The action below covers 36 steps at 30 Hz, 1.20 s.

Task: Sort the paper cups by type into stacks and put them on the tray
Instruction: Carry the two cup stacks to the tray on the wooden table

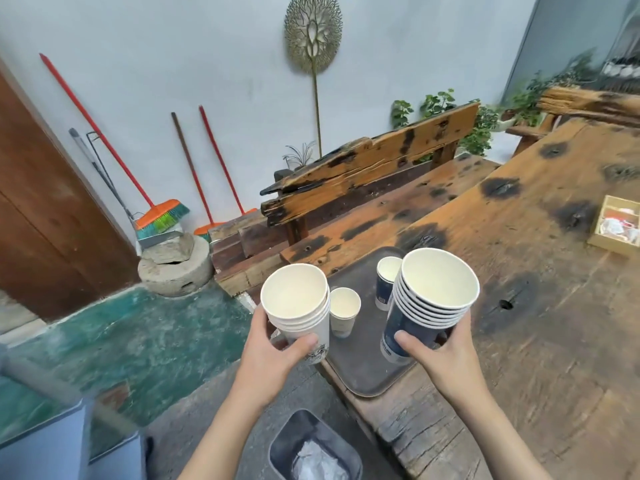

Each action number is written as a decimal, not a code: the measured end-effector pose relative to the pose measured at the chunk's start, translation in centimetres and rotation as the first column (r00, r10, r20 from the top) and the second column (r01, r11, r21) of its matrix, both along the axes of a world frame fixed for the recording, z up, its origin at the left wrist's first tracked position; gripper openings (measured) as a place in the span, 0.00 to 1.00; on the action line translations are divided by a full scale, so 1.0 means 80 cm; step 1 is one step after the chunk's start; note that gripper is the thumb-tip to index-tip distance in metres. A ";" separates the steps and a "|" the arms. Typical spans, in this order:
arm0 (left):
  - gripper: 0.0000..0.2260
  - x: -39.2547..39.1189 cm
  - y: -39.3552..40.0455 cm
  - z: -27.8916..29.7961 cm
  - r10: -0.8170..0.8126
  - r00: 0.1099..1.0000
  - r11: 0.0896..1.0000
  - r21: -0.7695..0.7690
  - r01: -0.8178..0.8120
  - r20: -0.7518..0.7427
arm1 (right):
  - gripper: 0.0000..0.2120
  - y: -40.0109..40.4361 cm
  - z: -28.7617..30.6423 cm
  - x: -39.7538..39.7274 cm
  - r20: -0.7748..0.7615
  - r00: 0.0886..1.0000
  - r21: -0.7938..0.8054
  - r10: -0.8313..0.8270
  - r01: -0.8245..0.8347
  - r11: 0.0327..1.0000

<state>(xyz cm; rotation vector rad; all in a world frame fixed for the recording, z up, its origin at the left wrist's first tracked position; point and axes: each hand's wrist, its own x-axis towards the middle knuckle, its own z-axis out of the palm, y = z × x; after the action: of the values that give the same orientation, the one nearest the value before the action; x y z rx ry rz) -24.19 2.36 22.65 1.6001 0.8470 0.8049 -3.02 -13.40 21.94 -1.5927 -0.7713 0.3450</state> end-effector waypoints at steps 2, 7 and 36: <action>0.40 0.020 -0.003 0.000 -0.007 1.000 1.000 0.005 0.008 -0.018 | 0.39 -0.006 -0.001 0.021 -0.017 0.999 0.015 -0.031 0.032 0.999; 0.39 0.055 0.011 -0.003 -0.005 1.000 1.000 0.003 0.005 -0.025 | 0.40 -0.006 -0.012 0.060 -0.051 0.997 0.052 -0.060 0.063 0.997; 0.39 0.199 0.117 -0.153 0.029 0.982 0.993 -0.111 -0.051 -0.189 | 0.38 0.175 -0.073 0.232 -0.022 0.993 -0.024 -0.113 0.112 0.993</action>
<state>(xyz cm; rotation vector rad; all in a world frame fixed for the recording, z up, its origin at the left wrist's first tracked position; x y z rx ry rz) -8.25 11.75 10.42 1.5774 1.0443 0.6278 15.54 0.56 16.06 -1.6434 -0.6582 0.2912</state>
